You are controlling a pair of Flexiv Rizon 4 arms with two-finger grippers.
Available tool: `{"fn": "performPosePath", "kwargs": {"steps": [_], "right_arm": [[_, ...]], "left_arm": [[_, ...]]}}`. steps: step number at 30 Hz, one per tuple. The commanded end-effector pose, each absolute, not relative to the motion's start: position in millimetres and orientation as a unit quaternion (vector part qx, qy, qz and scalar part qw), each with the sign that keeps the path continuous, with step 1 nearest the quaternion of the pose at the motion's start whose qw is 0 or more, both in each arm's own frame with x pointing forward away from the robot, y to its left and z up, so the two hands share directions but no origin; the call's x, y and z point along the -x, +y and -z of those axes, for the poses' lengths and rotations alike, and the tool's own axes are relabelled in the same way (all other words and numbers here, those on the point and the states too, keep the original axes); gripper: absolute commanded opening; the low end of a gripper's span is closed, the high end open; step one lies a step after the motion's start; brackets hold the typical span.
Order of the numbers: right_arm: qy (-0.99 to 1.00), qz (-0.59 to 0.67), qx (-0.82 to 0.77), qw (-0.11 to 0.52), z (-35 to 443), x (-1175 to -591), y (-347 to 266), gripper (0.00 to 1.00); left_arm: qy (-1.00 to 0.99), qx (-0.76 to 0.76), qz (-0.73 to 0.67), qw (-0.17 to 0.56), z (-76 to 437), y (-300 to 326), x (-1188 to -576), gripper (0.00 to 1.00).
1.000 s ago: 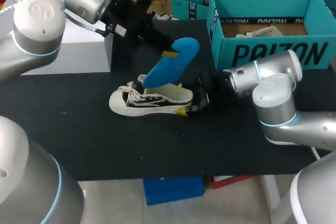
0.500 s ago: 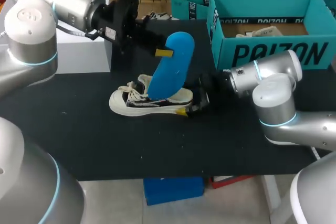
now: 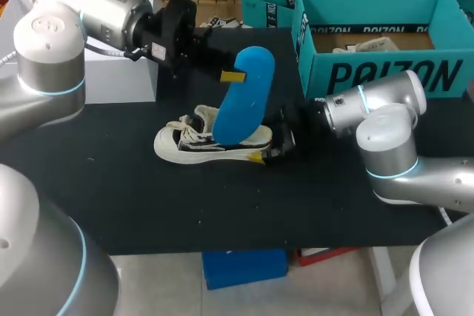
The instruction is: Take the shoe out of the shoebox, open the shoe tongue, remove and reinsert the insole, then place the shoe into the shoebox
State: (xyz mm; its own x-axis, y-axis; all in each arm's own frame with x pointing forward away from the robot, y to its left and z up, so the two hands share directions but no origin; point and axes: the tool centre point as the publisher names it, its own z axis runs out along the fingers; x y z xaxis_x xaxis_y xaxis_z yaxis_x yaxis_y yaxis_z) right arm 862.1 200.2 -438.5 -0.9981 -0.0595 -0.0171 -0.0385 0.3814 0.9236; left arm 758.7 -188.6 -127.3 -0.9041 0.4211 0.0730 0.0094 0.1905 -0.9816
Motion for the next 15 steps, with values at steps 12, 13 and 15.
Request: {"fn": "performPosePath", "kwargs": {"steps": [12, 13, 15], "right_arm": [[-0.832, 0.554, -0.029, 0.009, 440, -862, 200, 0.0], [-0.832, 0.554, -0.029, 0.009, 440, -862, 200, 0.0], [-0.832, 0.554, -0.029, 0.009, 440, -862, 200, 0.0]], "left_arm": [[-0.704, 0.083, -0.675, 0.205, 110, -167, -762, 0.0], [-0.705, 0.081, -0.678, 0.194, 104, -165, -762, 0.0], [-0.701, 0.08, -0.682, 0.195, 94, -162, -761, 0.0]]}}
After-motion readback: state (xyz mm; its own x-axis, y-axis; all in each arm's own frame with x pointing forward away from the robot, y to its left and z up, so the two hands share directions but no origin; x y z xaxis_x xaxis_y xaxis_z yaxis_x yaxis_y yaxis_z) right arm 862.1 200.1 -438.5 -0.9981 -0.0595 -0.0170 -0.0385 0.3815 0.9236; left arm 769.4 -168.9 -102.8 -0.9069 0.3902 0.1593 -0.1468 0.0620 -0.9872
